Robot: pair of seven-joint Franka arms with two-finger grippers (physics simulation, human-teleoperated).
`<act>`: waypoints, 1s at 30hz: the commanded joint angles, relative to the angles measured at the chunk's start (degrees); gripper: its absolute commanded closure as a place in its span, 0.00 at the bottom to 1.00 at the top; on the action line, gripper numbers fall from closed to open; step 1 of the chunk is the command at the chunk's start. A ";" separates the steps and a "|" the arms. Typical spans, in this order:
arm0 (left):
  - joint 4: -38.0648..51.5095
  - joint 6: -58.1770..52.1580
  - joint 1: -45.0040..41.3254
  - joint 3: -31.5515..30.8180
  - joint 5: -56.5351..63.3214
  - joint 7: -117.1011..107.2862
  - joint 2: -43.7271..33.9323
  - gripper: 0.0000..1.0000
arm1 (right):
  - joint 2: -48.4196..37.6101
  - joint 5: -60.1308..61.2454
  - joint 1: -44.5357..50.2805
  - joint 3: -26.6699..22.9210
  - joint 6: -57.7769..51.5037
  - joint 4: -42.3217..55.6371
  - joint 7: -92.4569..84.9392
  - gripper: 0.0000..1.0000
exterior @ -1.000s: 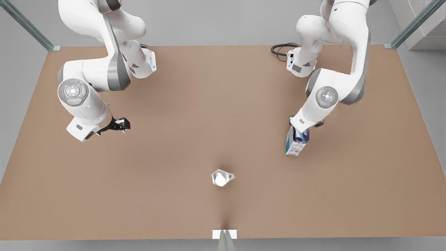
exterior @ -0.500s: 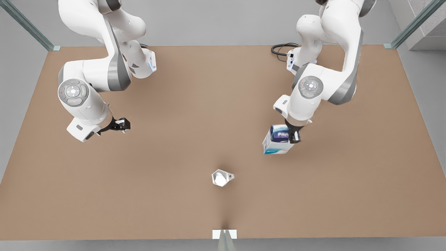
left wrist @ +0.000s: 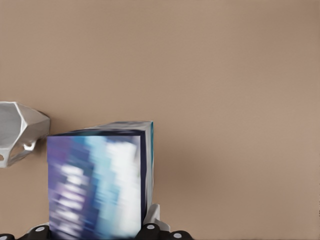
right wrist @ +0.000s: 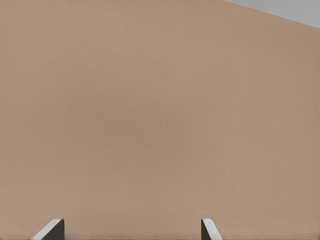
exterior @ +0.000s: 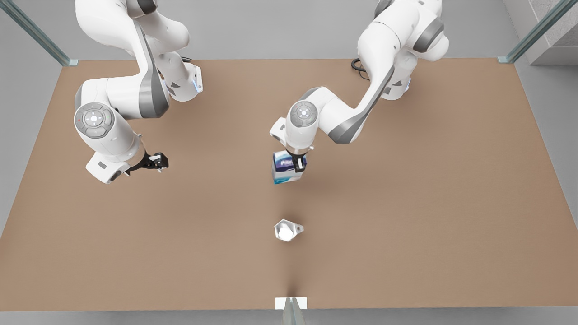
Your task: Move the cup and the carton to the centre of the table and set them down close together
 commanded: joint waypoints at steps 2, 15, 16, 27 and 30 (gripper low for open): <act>-0.08 1.40 -0.10 -0.13 15.90 0.48 0.50 0.59 | 0.08 0.00 -0.03 0.04 0.00 0.00 -0.03 0.00; -0.95 5.27 -1.16 0.05 23.90 -0.05 4.72 0.58 | 0.52 0.00 -0.12 0.04 0.26 0.00 0.06 0.00; -0.95 5.44 -1.07 0.05 23.90 -0.14 4.98 0.58 | 0.52 0.00 -0.12 -0.05 0.26 0.00 0.06 0.00; -1.04 6.15 -1.68 -0.04 25.31 -3.30 6.48 0.01 | 0.34 0.00 -0.03 0.04 0.09 0.00 -0.03 0.00; -1.04 6.06 -1.68 -0.04 25.31 -3.21 6.48 0.01 | 0.43 0.00 -0.12 -0.05 0.17 0.00 -0.03 0.00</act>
